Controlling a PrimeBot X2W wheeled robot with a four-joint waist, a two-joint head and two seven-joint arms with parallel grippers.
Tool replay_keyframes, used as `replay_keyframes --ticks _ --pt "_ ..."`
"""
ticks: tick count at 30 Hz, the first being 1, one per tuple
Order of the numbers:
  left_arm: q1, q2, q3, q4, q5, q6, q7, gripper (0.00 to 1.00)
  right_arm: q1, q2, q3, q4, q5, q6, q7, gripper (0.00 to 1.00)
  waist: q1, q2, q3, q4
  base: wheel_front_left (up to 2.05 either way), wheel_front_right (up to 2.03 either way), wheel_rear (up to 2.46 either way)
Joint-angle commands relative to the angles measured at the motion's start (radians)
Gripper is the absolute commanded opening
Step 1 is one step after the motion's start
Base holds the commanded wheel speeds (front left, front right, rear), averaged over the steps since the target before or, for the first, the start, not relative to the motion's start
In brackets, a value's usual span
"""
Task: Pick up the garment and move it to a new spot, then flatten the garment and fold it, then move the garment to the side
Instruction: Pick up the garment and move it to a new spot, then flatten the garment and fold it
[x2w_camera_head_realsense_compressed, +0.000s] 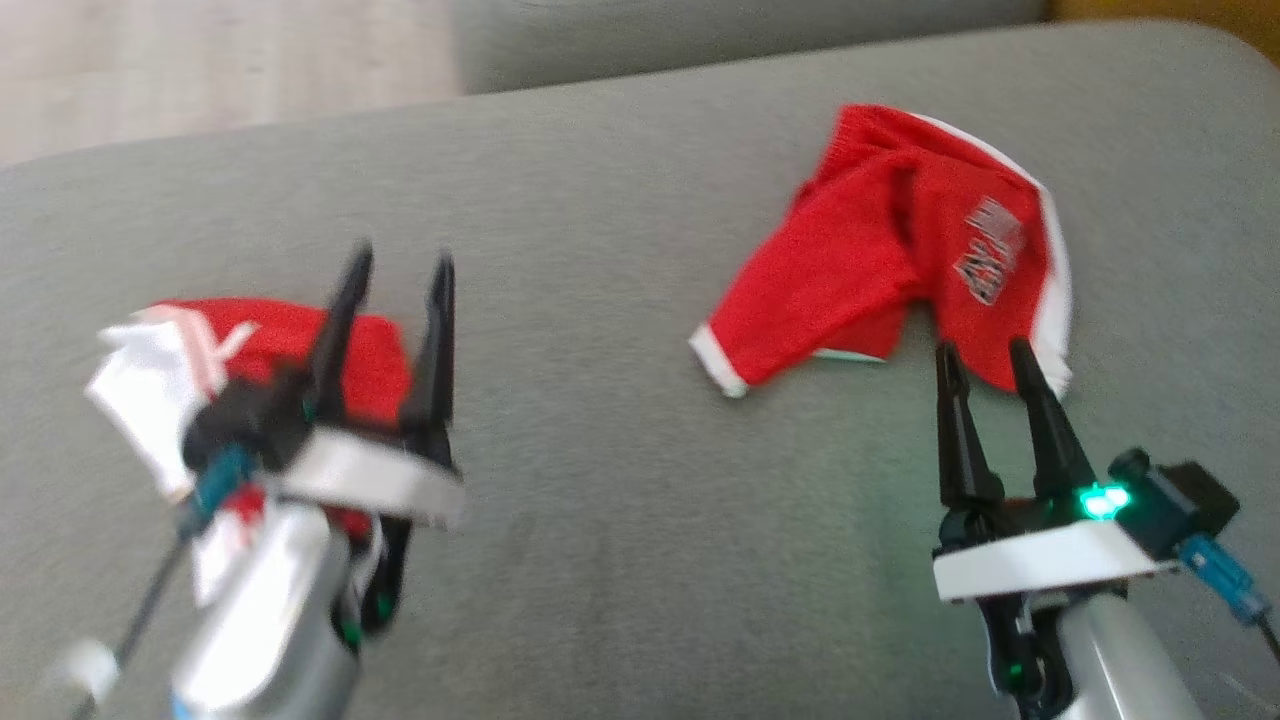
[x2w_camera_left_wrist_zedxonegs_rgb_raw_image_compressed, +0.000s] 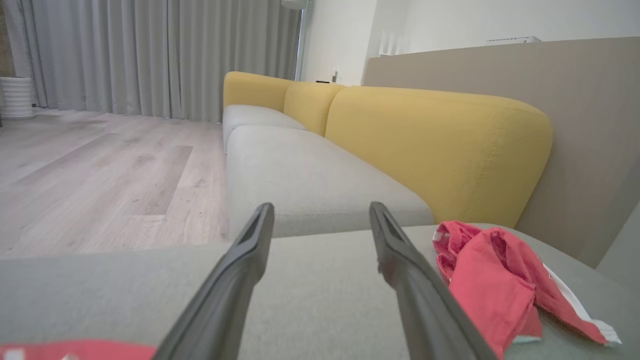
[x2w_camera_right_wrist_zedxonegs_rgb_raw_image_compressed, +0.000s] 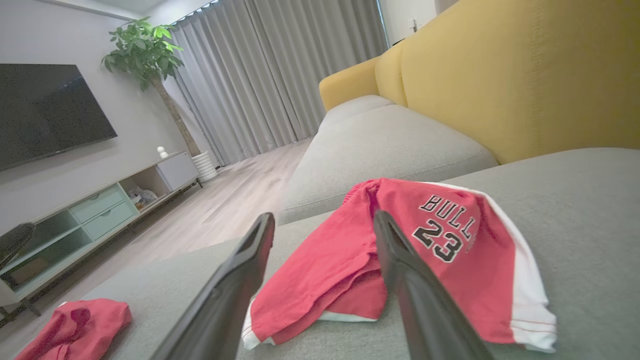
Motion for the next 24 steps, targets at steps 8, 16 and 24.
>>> replay_keyframes --ticks 8,16,24 --pt "0.2 -0.035 0.047 -0.049 0.05 0.046 -0.053 1.0 0.035 -0.003 0.012 -0.003 -0.027 0.004 -0.011 1.0 0.0001 0.0 -0.084 0.152 0.0 0.0 0.0" --pt "0.289 -0.109 0.143 -0.104 0.096 0.028 -0.054 1.0 0.043 -0.003 0.025 -0.001 -0.039 0.004 -0.011 1.0 0.0001 0.0 -0.095 0.159 0.0 0.0 0.0" --pt "0.269 -0.136 0.164 -0.097 0.138 -0.014 -0.054 1.0 -0.031 -0.003 0.063 0.12 -0.143 0.004 -0.011 1.0 0.0001 0.0 -0.057 0.176 0.0 0.0 0.0"
